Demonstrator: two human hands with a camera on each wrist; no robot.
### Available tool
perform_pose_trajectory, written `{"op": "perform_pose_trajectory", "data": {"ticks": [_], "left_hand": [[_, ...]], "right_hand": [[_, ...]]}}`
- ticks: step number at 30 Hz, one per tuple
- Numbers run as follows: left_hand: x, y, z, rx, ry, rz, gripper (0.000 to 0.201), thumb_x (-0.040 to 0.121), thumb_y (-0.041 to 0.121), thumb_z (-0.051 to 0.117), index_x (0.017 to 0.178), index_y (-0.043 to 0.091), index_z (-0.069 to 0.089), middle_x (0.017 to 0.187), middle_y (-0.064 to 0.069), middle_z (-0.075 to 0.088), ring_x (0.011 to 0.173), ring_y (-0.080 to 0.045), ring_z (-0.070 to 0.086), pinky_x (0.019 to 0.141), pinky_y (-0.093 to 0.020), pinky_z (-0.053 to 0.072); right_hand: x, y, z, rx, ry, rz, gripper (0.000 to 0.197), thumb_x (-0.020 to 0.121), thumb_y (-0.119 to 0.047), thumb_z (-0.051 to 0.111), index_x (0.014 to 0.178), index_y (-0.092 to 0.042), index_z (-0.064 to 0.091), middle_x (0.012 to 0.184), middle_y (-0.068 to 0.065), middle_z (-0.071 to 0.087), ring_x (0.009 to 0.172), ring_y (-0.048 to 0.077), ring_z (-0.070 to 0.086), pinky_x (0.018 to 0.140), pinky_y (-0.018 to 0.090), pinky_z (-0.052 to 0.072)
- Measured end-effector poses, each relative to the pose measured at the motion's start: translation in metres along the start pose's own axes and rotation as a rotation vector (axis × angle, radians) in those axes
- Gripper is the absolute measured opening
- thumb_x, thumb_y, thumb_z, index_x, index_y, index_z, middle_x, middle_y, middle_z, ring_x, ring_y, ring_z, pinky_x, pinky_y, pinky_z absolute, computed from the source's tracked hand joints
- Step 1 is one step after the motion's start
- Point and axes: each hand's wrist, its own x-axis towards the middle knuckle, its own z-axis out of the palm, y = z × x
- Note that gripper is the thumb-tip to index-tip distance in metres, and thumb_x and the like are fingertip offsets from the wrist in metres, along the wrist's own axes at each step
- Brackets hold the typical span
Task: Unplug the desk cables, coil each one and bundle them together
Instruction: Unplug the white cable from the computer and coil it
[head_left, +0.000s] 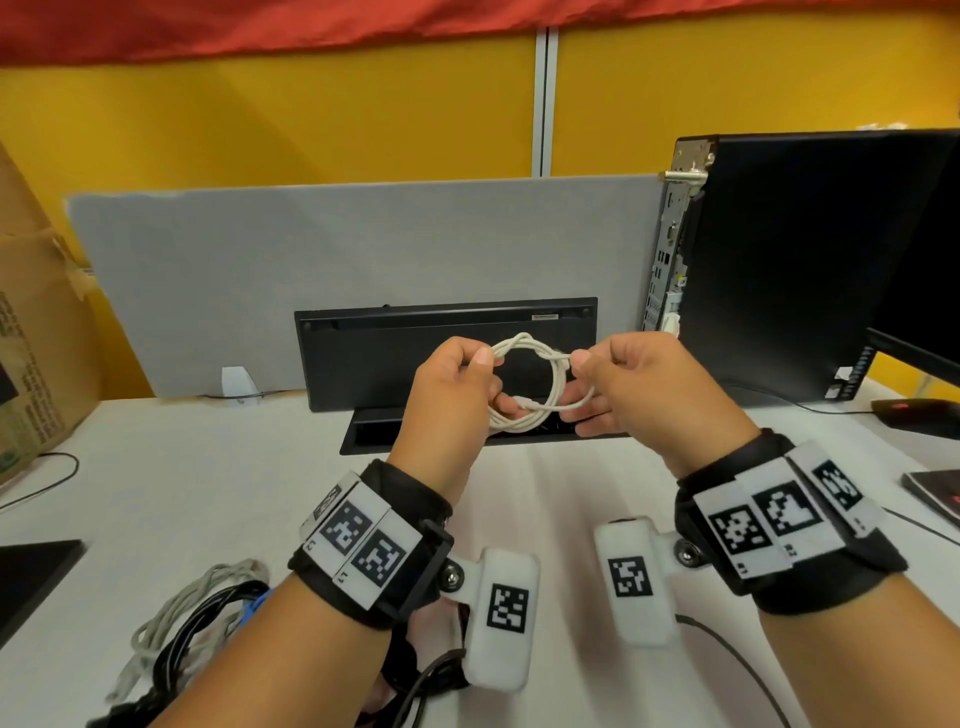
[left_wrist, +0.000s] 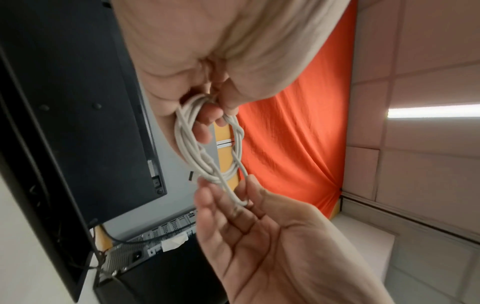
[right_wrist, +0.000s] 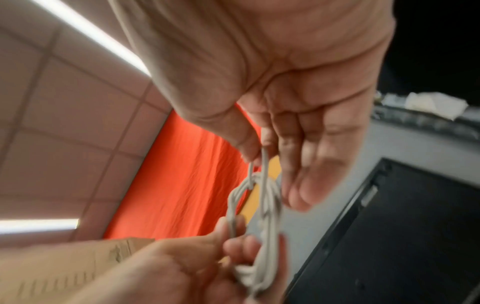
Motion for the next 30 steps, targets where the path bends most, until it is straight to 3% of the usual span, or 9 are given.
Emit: {"op": "perform_pose_trajectory", "data": {"ticks": [3,7,10,13,15,17,21,25,30], "left_hand": [[0.001,0.002,-0.002,-0.036,-0.089,-0.073,0.024,0.103,0.014,0.039,0.092,0.007,0.059,0.065,-0.006,0.057,0.064,-0.019,0.063,0.079,-0.045,0.06],[0.001,0.004,-0.008,0.209,-0.171,-0.067,0.015,0.097,0.015,0.055,0.097,0.011,0.069,0.093,-0.008,0.072,0.089,-0.021,0.07,0.077,-0.03,0.06],[0.003,0.0,-0.008,0.383,-0.137,0.054,0.037,0.089,0.021,0.067,0.125,0.027,0.058,0.126,0.008,0.059,0.109,-0.011,0.06,0.083,-0.022,0.053],[0.002,0.002,-0.008,0.426,-0.198,0.206,0.061,0.089,0.027,0.068,0.143,0.034,0.041,0.143,0.02,0.041,0.125,0.0,0.044,0.089,-0.009,0.044],[0.0,0.003,-0.008,0.415,-0.296,0.241,0.047,0.091,0.023,0.066,0.136,0.028,0.054,0.134,0.013,0.057,0.118,-0.005,0.055,0.09,-0.015,0.049],[-0.002,0.004,-0.008,0.393,-0.347,0.224,0.023,0.093,0.017,0.063,0.114,0.022,0.07,0.101,0.004,0.073,0.094,-0.016,0.068,0.076,-0.025,0.057],[0.002,0.002,-0.011,0.42,-0.213,0.241,0.016,0.093,0.013,0.062,0.086,0.022,0.073,0.064,0.005,0.066,0.06,-0.004,0.063,0.061,-0.016,0.053],[0.003,-0.001,-0.01,0.471,-0.208,0.234,0.017,0.094,0.015,0.06,0.082,0.011,0.071,0.059,0.004,0.056,0.053,-0.004,0.049,0.06,-0.027,0.051],[0.001,0.0,-0.01,0.499,-0.166,0.269,0.019,0.092,0.012,0.062,0.088,0.026,0.075,0.067,0.014,0.063,0.064,-0.003,0.058,0.069,-0.033,0.056]], "right_hand": [[0.002,0.001,0.001,0.161,0.055,-0.074,0.018,0.097,-0.01,0.052,0.084,-0.003,0.061,0.078,0.013,0.074,0.077,0.029,0.073,0.07,0.038,0.061],[0.005,0.007,-0.006,-0.112,0.142,-0.318,0.014,0.096,-0.011,0.052,0.086,-0.01,0.061,0.068,-0.006,0.071,0.065,0.011,0.068,0.063,0.032,0.057],[0.006,0.008,-0.012,-0.279,0.093,-0.383,0.015,0.095,-0.012,0.053,0.084,-0.015,0.062,0.068,-0.008,0.07,0.063,0.004,0.066,0.062,0.031,0.057],[0.005,0.007,-0.012,-0.303,0.045,-0.405,0.014,0.094,-0.012,0.056,0.083,-0.015,0.064,0.07,-0.004,0.071,0.069,0.016,0.068,0.071,0.042,0.056],[0.003,0.005,-0.008,-0.292,0.016,-0.415,0.013,0.093,-0.013,0.058,0.083,-0.014,0.066,0.072,-0.001,0.071,0.07,0.019,0.068,0.073,0.045,0.056],[0.001,0.005,-0.006,-0.257,0.002,-0.399,0.011,0.093,-0.016,0.061,0.085,-0.014,0.069,0.073,-0.001,0.072,0.068,0.016,0.068,0.071,0.043,0.058],[0.001,0.002,-0.011,-0.244,-0.027,-0.373,0.011,0.087,-0.024,0.068,0.083,-0.018,0.076,0.071,-0.003,0.073,0.066,0.012,0.068,0.065,0.031,0.059],[0.001,-0.001,-0.02,-0.278,-0.13,-0.27,0.018,0.088,-0.028,0.068,0.073,-0.02,0.074,0.05,-0.01,0.062,0.043,0.002,0.053,0.045,0.012,0.042],[0.002,0.0,-0.02,0.077,-0.266,-0.055,0.021,0.092,-0.019,0.062,0.081,-0.01,0.077,0.054,0.003,0.039,0.04,0.009,0.028,0.038,0.017,0.028]]}}
